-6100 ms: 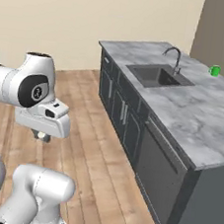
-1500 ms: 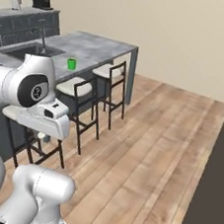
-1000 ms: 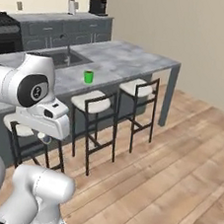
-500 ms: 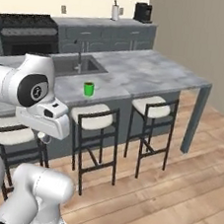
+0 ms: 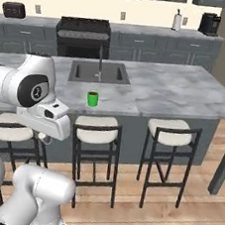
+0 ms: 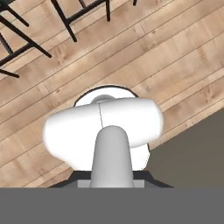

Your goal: Pick up the marshmallow and place it in the cup of hot chocolate on the dining counter.

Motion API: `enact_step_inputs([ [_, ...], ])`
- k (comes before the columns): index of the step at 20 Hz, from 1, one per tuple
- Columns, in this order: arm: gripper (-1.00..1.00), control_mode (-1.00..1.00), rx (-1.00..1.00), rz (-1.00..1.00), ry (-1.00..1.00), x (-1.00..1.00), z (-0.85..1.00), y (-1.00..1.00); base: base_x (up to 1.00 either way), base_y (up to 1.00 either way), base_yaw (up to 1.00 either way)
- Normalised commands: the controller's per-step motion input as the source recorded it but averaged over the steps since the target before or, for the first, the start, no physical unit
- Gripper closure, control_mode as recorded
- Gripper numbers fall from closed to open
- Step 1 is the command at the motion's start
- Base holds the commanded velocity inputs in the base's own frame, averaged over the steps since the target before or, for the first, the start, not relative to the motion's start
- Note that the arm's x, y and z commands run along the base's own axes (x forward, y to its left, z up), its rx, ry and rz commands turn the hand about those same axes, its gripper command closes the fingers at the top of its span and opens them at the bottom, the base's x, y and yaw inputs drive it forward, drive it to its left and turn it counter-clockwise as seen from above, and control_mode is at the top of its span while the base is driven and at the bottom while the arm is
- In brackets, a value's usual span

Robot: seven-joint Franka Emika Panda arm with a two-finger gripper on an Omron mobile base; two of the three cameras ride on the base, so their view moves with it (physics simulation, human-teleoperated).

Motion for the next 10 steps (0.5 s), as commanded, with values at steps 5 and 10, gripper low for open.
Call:
enact_step_inputs([
  [5, 1.0, 1.0, 0.0, 0.0, 0.0, 0.0, 0.0, 0.0, 0.52, -0.72, 0.6],
  [10, 1.0, 1.0, 0.0, 0.0, 0.0, 0.0, 0.0, 0.0, 0.39, -0.48, 0.47],
])
